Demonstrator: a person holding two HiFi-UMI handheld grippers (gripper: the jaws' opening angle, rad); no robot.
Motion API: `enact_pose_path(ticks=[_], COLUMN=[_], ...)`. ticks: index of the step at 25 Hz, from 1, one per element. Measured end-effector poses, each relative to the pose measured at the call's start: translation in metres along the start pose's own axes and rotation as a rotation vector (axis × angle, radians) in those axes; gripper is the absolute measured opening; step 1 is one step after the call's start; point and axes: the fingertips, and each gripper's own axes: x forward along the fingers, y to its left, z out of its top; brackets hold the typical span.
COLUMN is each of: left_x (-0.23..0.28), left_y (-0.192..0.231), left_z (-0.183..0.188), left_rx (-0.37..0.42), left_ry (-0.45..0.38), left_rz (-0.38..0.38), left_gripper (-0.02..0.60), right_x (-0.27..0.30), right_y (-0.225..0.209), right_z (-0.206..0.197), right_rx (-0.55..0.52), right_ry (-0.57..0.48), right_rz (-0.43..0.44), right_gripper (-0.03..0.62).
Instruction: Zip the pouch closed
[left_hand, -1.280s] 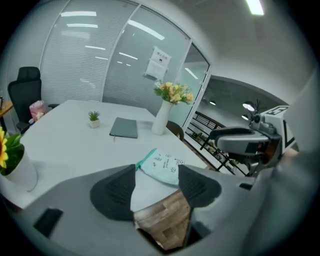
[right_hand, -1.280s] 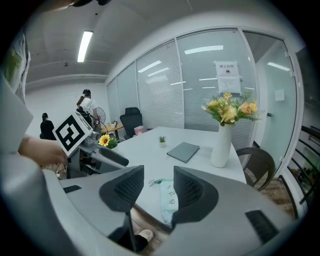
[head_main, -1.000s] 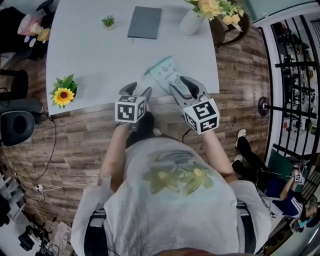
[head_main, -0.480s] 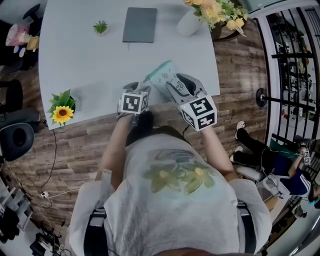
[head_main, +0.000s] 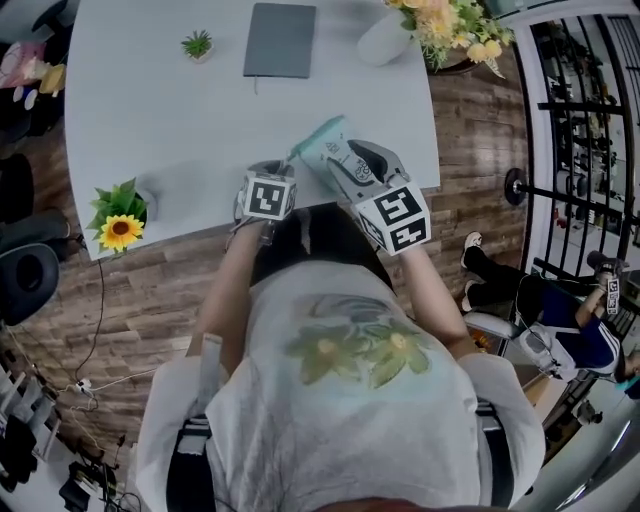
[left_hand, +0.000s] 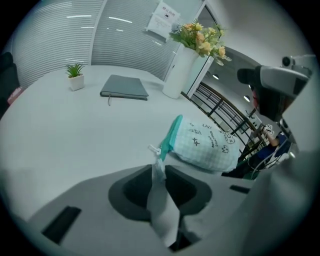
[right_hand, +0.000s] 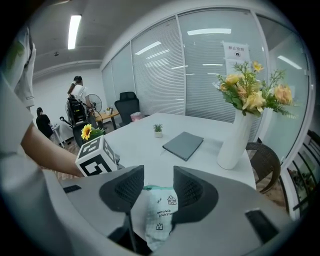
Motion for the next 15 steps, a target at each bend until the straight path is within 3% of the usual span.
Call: enact_pose_path(ticks=[8,15], left_x=[0.009,0.012], left_y=[-0.004,0.001], left_z=[-0.003,-0.003], left_rx=[-0.008,0.024], left_ry=[0.013,0.072], left_rz=[-0.024,0.006], left_gripper=[0.069,0.028], right_x=[0.026,0.058], right_y=[-0.003,-0.005], right_z=[0.01,0.021], right_rx=[-0.102,-0.315], right_ry=[0.036,0.077], right_rz=[0.069,0.185], right_gripper=[0.176,0.176])
